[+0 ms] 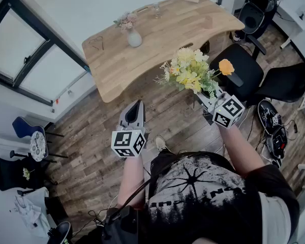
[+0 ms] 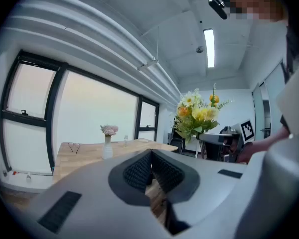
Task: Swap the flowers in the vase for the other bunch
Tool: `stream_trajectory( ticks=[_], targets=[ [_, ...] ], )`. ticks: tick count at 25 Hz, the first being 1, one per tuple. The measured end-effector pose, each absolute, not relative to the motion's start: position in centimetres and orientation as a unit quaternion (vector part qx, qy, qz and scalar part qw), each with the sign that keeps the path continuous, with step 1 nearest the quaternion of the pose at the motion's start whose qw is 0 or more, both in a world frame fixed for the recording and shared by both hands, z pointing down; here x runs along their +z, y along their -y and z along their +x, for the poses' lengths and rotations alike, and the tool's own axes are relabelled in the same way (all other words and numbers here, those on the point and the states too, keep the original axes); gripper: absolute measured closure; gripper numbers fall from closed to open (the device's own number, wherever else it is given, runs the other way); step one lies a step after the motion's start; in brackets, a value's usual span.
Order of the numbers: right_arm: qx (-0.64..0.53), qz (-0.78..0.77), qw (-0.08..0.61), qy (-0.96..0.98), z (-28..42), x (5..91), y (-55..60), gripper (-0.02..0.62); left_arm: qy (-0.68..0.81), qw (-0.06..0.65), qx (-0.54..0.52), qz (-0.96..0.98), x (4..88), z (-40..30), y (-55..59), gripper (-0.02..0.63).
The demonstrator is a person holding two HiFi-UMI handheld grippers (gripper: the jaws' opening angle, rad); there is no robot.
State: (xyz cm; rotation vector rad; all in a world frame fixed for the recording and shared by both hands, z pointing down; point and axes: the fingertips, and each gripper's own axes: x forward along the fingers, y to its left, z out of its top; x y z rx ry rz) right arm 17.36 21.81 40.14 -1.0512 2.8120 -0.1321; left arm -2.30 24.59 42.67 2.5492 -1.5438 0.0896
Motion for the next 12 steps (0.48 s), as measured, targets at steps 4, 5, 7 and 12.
stream_trajectory(
  ticks=[4, 5, 7, 12],
  targets=[
    [-0.049, -0.350, 0.065, -0.933, 17.57, 40.43, -21.84, 0.535, 0.511, 0.083, 0.034, 0.855, 42.94, -1.82, -24.55, 0.591],
    [-0.049, -0.349, 0.065, -0.934, 17.58, 40.46, -21.81, 0.535, 0.512, 0.081, 0.035, 0.855, 42.94, -1.75, -24.51, 0.591],
    [-0.050, -0.347, 0.064, -0.934, 17.57, 40.54, -21.77, 0.535, 0.511, 0.080, 0.036, 0.855, 42.92, -1.63, -24.45, 0.591],
    [-0.051, -0.343, 0.065, -0.936, 17.57, 40.67, -21.76, 0.535, 0.510, 0.080, 0.040, 0.856, 43.03, -1.21, -24.50, 0.591]
  ],
)
